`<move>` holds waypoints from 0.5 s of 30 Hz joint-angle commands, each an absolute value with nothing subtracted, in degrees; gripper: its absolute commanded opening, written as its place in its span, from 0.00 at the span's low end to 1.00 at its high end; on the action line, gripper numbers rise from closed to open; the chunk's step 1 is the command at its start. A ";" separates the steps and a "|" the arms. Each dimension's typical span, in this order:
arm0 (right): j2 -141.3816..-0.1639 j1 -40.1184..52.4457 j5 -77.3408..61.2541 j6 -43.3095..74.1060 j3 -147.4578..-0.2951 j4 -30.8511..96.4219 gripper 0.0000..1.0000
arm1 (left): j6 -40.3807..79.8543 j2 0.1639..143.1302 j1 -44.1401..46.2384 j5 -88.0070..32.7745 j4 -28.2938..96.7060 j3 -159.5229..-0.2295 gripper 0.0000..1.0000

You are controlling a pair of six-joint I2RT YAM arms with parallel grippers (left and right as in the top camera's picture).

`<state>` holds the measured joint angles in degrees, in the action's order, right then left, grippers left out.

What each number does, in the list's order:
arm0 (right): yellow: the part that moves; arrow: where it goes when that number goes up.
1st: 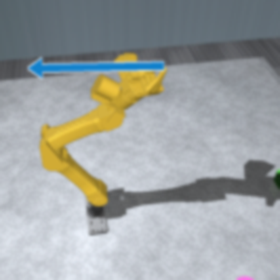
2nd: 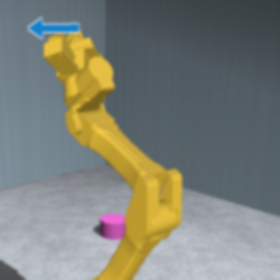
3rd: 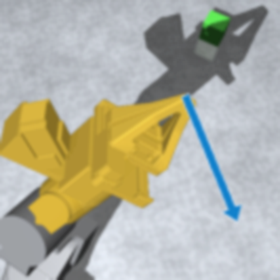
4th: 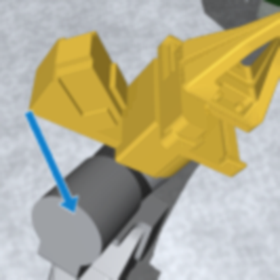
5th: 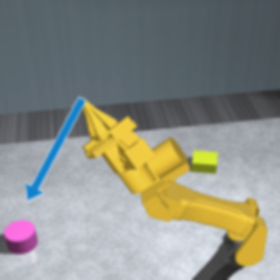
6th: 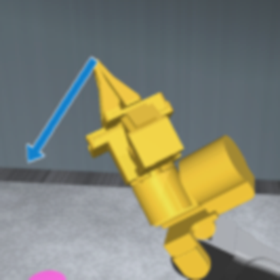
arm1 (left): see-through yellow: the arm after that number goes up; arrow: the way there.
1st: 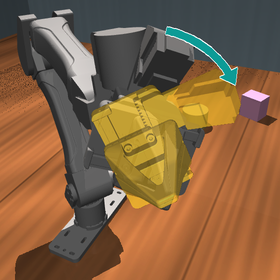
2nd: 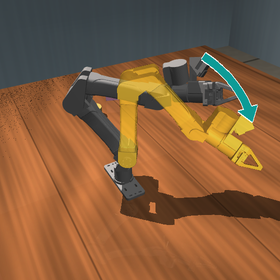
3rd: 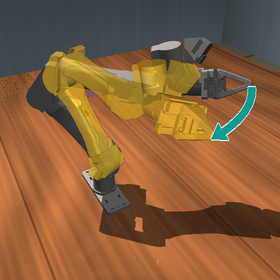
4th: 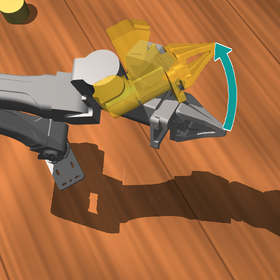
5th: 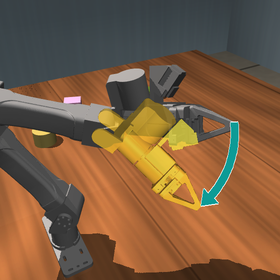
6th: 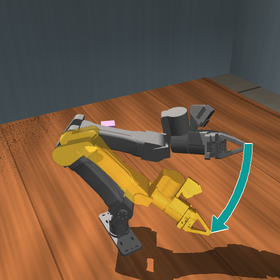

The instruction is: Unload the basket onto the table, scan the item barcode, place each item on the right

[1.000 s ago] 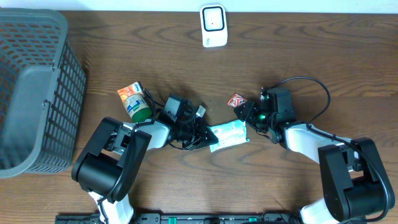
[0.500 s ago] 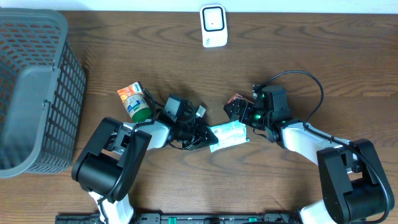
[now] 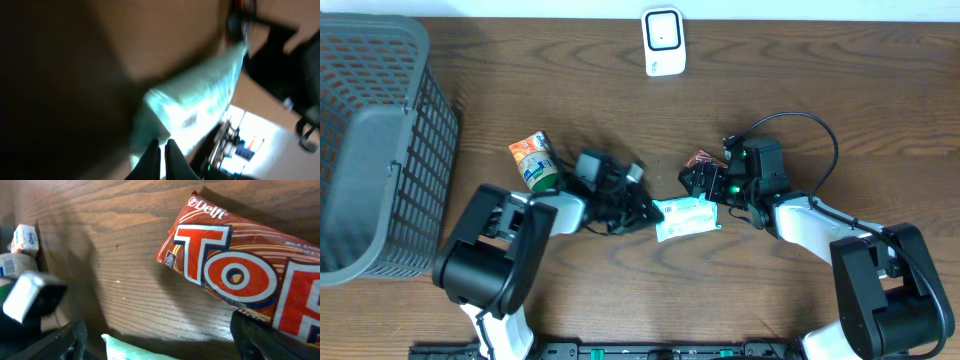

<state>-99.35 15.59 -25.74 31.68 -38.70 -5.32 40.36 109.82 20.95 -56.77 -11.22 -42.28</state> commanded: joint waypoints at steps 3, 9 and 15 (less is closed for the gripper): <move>-113.47 17.26 -24.82 32.40 -29.19 20.12 0.86 | 37.89 111.18 15.46 -55.02 -11.31 -41.47 0.07; -113.49 17.98 -28.16 31.20 -28.95 22.11 0.86 | 37.71 111.18 15.00 -55.05 -11.44 -41.45 0.07; -113.49 18.85 -26.74 31.27 -28.95 21.87 0.64 | 37.71 111.18 15.29 -55.07 -11.38 -41.45 0.08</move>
